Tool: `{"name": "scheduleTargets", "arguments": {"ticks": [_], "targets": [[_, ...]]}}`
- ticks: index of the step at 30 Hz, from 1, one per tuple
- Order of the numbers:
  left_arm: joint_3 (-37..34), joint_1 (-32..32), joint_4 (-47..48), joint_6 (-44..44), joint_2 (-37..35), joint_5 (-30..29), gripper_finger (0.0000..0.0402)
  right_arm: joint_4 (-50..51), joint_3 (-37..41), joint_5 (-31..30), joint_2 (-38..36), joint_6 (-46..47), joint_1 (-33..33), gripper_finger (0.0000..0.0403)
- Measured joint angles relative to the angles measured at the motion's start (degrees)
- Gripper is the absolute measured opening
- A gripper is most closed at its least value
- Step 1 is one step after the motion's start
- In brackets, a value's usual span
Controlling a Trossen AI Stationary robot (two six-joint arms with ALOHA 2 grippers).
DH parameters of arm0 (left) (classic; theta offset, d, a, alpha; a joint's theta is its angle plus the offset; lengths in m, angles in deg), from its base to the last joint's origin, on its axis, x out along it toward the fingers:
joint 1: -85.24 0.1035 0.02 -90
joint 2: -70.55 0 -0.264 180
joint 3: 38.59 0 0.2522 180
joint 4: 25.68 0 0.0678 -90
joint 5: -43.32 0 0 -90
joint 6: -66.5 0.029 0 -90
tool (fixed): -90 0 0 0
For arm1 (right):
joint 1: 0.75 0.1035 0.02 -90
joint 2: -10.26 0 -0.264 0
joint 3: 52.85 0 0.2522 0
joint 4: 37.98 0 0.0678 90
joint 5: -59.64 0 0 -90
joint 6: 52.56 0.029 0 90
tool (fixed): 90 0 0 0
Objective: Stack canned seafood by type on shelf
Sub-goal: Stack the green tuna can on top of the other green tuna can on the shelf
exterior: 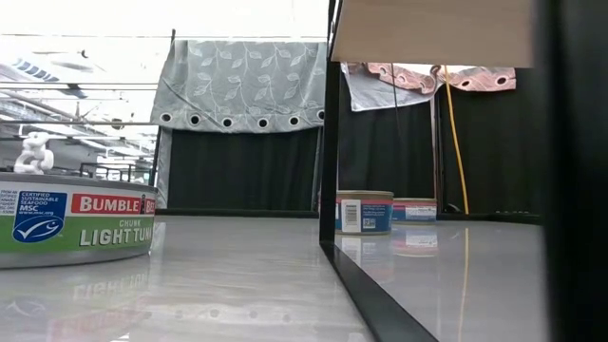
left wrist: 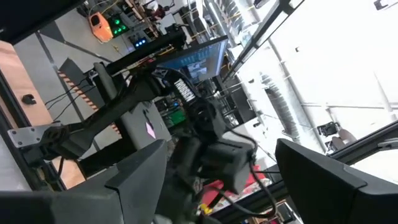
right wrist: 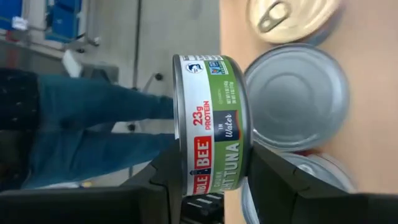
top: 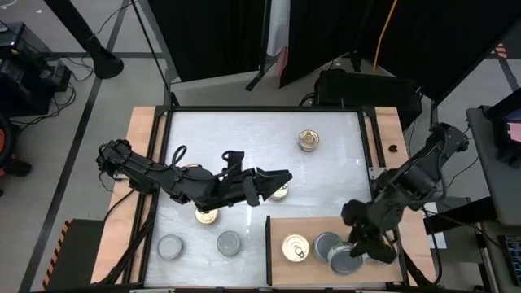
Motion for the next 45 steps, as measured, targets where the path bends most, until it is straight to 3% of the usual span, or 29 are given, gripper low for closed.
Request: {"name": "scheduleTargets", "arguments": {"ticks": [5, 14, 28, 45], "targets": [[0.00, -0.48, 0.04, 0.01, 0.00, 0.04, 0.0299, -4.25, 4.36, 3.21, 0.01, -1.53, -2.55, 0.0132], [0.00, -1.52, 0.08, 0.40, 0.00, 0.11, 0.0299, -5.15, 4.37, 7.83, -0.03, -5.72, -7.95, 0.0132], [0.00, -2.02, 0.17, 1.47, 0.00, 0.68, 0.0299, -2.08, 4.39, 8.45, 1.39, -8.77, -9.81, 0.0136], [0.00, -2.00, 0.17, 1.93, 0.00, 1.44, 0.0299, 1.25, 4.39, 8.16, 1.41, -9.82, -10.46, 0.0283]]}}
